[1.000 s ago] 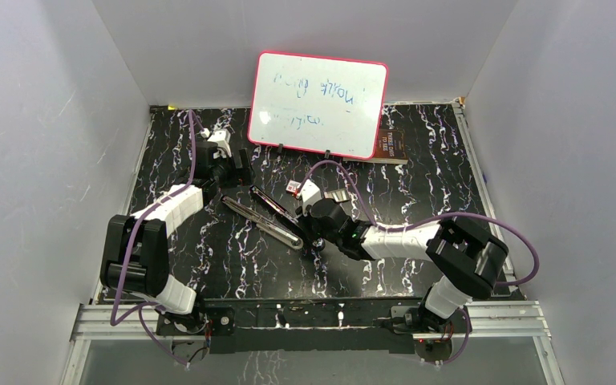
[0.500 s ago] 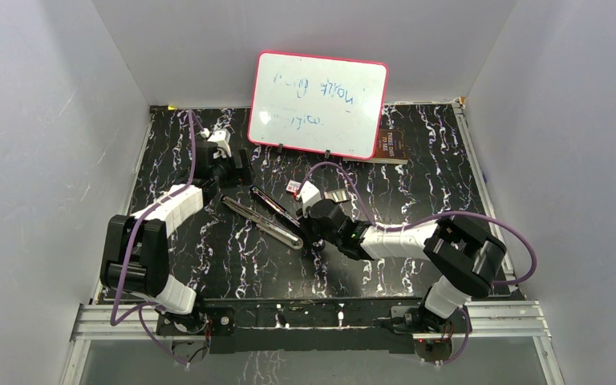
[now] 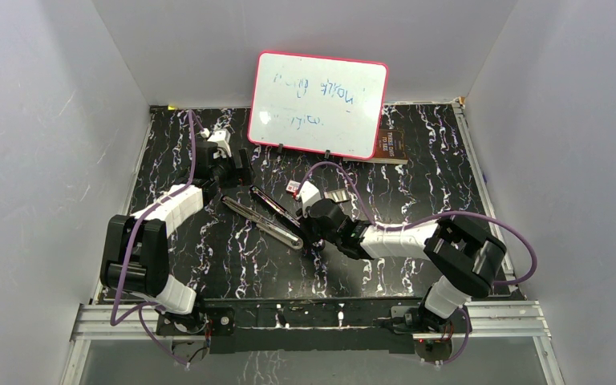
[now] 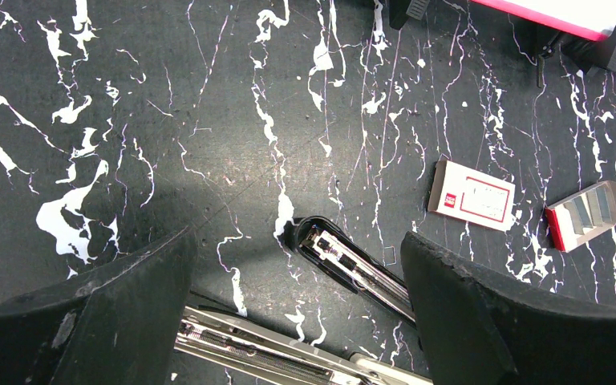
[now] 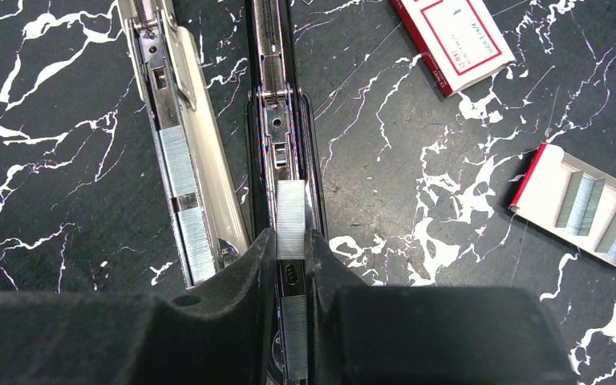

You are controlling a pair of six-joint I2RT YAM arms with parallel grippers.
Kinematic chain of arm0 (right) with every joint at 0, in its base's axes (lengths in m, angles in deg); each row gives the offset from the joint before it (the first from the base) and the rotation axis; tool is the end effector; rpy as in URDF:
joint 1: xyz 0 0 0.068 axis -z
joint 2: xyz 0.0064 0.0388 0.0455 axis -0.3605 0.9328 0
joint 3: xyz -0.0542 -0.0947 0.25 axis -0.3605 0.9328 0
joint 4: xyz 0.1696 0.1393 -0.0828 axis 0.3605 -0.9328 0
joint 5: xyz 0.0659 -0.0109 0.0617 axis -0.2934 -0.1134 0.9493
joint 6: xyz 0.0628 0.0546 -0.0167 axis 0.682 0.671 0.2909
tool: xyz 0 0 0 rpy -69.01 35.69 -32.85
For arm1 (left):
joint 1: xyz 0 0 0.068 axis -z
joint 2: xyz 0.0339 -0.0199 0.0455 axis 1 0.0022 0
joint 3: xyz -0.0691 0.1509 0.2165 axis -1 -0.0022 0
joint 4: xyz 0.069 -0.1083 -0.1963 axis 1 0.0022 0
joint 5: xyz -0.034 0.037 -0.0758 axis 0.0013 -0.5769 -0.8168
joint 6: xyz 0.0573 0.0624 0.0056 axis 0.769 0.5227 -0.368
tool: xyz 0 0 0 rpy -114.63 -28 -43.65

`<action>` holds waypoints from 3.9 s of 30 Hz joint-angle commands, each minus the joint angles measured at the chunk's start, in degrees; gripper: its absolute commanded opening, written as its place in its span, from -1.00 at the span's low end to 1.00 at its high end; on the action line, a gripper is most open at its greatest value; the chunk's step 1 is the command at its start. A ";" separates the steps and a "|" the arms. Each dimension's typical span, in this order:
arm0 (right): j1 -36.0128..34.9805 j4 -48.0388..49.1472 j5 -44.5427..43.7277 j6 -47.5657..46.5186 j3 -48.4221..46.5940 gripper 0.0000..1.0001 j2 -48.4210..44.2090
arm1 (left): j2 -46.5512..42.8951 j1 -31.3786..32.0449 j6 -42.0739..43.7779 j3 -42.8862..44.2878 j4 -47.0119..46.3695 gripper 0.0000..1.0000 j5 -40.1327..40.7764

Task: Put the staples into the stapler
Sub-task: Install the staple into the stapler.

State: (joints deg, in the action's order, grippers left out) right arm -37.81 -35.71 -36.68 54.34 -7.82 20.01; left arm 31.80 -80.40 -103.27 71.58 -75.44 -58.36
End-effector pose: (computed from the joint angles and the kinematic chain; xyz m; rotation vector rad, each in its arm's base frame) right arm 0.1910 0.2811 0.1803 -0.7444 1.9666 0.4644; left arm 0.3369 -0.0669 0.2227 -0.0168 2.1065 -0.4042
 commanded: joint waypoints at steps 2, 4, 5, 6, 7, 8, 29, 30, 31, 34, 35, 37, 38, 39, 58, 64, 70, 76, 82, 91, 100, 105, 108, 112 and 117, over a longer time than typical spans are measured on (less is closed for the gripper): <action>-0.22 -1.01 1.18 1.16 -2.71 -1.00 -0.12 | -1.71 -0.36 0.01 -0.38 -0.88 0.93 -0.53; -0.19 -1.12 1.16 1.28 -2.73 -1.00 -0.40 | -1.68 -0.33 0.02 -0.40 -0.77 0.93 -0.54; -0.17 -1.15 1.30 1.29 -2.78 -1.00 -0.34 | -1.69 -0.33 0.02 -0.36 -0.79 0.93 -0.54; -0.19 -1.18 1.47 1.29 -2.82 -1.00 -0.30 | -1.77 -0.33 0.01 -0.34 -0.82 0.93 -0.54; -0.17 -1.26 1.60 1.37 -2.82 -1.00 -0.35 | -1.73 -0.36 -0.03 -0.38 -0.80 0.93 -0.54; -0.19 -1.38 1.67 1.44 -2.83 -1.00 -0.51 | -1.80 -0.39 0.01 -0.32 -0.80 0.93 -0.54; -0.12 1.86 -0.28 0.36 -2.40 -1.00 -3.66 | -1.65 -0.36 -0.07 -0.32 -0.88 0.93 -0.60; -0.08 1.75 0.06 0.47 -2.39 -1.00 -3.54 | -1.72 -0.34 -0.08 -0.32 -0.88 0.93 -0.62; 0.00 1.56 0.36 0.59 -2.39 -1.00 -3.32 | -1.72 -0.38 0.00 -0.32 -0.82 0.93 -0.62; 0.19 1.07 0.80 1.05 -2.30 -1.00 -2.93 | -1.70 -0.35 0.01 -0.31 -0.87 0.93 -0.58; 0.15 1.00 0.87 1.25 -2.30 -1.00 -2.89 | -1.72 -0.34 -0.03 -0.30 -0.88 0.93 -0.62; 0.23 0.69 0.96 1.46 -2.30 -1.00 -2.58 | -1.62 -0.38 -0.03 -0.32 -0.88 0.93 -0.58; 0.30 0.55 0.91 1.54 -2.30 -1.00 -2.55 | -1.64 -0.34 -0.03 -0.32 -0.88 0.93 -0.62; 0.43 0.51 0.95 1.62 -2.23 -1.00 -2.45 | -1.59 -0.35 0.01 -0.32 -0.88 0.93 -0.62; 0.67 -1.56 0.20 3.30 -2.30 -1.00 -2.12 | -1.61 -0.34 0.01 -0.40 -0.88 0.93 -0.62; 0.67 -2.13 -0.31 3.64 -2.47 -1.00 -2.16 | -1.72 -0.35 0.02 -0.38 -0.88 0.93 -0.70; 0.79 -2.48 -0.27 3.83 -2.56 -1.00 -1.94 | -1.68 -0.34 0.01 -0.39 -0.88 0.93 -0.69; 0.89 -2.85 0.57 3.89 -2.73 -1.00 -1.55 | -1.62 -0.39 0.02 -0.38 -0.88 0.93 -0.62; 1.10 -3.52 1.49 4.02 -2.89 -1.00 -1.13 | -1.64 -0.39 0.02 -0.38 -0.88 0.93 -0.67; 1.37 -4.58 1.95 4.33 -3.09 -1.00 -0.72 | -1.52 -0.36 0.02 -0.40 -0.88 0.93 -0.65; 1.68 -5.53 2.40 4.62 -3.44 -1.00 0.09 | -1.45 -0.35 0.02 -0.40 -0.91 0.93 -0.71; 1.94 -5.93 2.74 4.71 -3.85 -1.00 0.67 | -1.46 -0.41 0.00 -0.38 -0.93 0.93 -0.71; 2.09 -6.25 2.75 4.57 -4.13 -1.00 0.88 | -1.45 -0.33 0.02 -0.43 -0.97 0.93 -0.71; 2.18 -6.68 2.75 4.62 -4.40 -1.00 1.01 | -1.46 -0.34 0.01 -0.49 -0.97 0.93 -0.71; 2.25 -7.06 2.31 4.57 -4.49 -1.00 0.96 | -1.47 -0.33 0.02 -0.49 -0.88 0.93 -0.71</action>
State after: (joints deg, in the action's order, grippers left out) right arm -36.02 -40.86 -33.62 58.64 -10.49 20.29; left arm 31.80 -80.40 -103.27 71.58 -75.44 -58.36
